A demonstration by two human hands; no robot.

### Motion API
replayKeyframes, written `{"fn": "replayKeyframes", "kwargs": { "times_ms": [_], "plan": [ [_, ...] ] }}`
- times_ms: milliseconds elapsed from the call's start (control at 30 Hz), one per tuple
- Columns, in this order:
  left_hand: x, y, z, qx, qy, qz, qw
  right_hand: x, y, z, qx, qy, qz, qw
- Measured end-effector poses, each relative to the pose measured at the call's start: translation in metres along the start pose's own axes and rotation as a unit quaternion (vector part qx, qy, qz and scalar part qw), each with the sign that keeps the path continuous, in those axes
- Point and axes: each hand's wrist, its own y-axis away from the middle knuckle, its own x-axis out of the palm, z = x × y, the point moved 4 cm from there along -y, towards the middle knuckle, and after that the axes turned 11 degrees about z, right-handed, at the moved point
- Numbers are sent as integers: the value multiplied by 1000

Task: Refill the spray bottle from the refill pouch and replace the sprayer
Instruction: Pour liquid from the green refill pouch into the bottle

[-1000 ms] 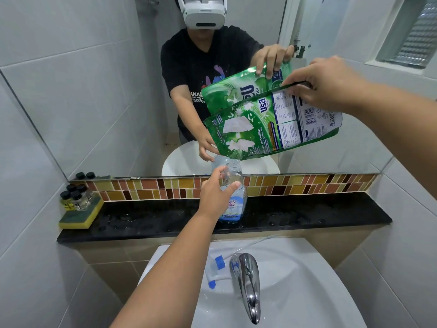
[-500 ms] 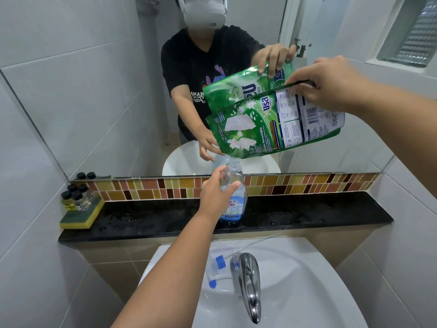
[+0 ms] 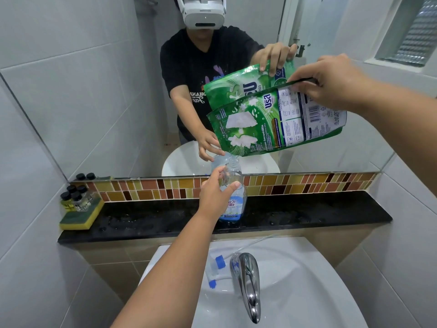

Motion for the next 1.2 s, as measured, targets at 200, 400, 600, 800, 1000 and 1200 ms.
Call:
{"fn": "replayKeyframes", "kwargs": {
  "times_ms": [200, 400, 600, 800, 1000, 1200],
  "plan": [
    [0, 1, 0, 4, -1, -1, 1000, 0, 0, 2, 0, 2, -2, 1000],
    [0, 0, 0, 3, 2, 3, 1000, 1, 2, -1, 0, 4, 3, 1000],
    [0, 1, 0, -1, 1, 2, 1000, 3, 2, -3, 1, 4, 4, 1000],
    [-1, 3, -2, -6, 5, 2, 1000, 6, 6, -6, 14, -7, 1, 1000],
    [-1, 4, -4, -14, 5, 2, 1000, 18, 14, -10, 56, -38, 3, 998],
    [-1, 5, -5, -16, -4, 3, 1000, 34, 23, -21, 68, -66, -2, 996]
  ]
}}
